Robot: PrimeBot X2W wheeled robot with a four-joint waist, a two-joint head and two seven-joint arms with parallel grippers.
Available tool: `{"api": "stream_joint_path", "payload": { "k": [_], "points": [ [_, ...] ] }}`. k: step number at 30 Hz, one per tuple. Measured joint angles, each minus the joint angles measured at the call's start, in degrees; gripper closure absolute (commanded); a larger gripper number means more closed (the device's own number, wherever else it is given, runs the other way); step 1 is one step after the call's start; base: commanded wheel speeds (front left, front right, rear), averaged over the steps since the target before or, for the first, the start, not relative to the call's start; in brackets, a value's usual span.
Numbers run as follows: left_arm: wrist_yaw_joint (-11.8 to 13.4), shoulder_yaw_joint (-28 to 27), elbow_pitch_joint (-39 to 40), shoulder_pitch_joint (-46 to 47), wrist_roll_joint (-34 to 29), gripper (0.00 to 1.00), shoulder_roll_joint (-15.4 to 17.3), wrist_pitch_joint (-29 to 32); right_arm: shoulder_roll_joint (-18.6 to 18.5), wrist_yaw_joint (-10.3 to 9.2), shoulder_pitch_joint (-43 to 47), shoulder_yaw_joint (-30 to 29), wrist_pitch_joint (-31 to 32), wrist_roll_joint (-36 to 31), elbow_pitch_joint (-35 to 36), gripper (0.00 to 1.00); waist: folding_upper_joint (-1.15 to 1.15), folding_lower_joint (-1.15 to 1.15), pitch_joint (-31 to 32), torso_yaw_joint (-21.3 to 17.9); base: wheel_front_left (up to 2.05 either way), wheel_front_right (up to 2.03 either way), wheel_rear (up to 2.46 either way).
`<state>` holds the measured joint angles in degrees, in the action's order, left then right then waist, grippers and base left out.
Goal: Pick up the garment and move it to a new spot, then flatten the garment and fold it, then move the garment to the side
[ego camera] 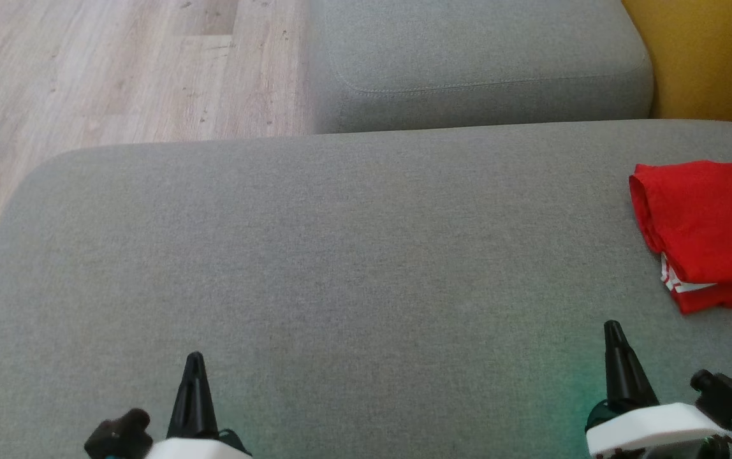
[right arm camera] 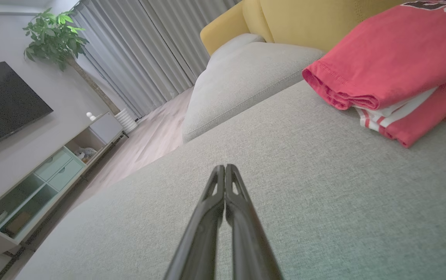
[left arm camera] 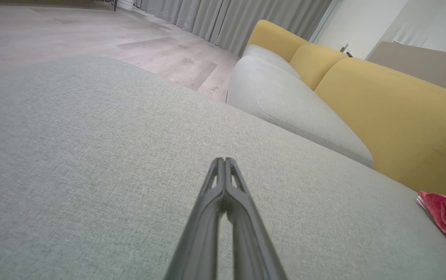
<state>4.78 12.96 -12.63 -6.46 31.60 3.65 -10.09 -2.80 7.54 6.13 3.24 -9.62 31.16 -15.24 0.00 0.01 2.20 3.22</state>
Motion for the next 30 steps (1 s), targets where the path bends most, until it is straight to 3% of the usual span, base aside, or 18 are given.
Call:
{"api": "stream_joint_path", "payload": {
  "k": [30],
  "points": [
    [-3.8,-4.2,-0.6,3.1,21.1,1.00,0.3,4.5,-0.2,-0.01,-2.4,-2.5,4.5,21.0,-0.2,1.00,0.00,0.00,-0.8,-1.1,0.00,0.00,0.00]
  ]
}}
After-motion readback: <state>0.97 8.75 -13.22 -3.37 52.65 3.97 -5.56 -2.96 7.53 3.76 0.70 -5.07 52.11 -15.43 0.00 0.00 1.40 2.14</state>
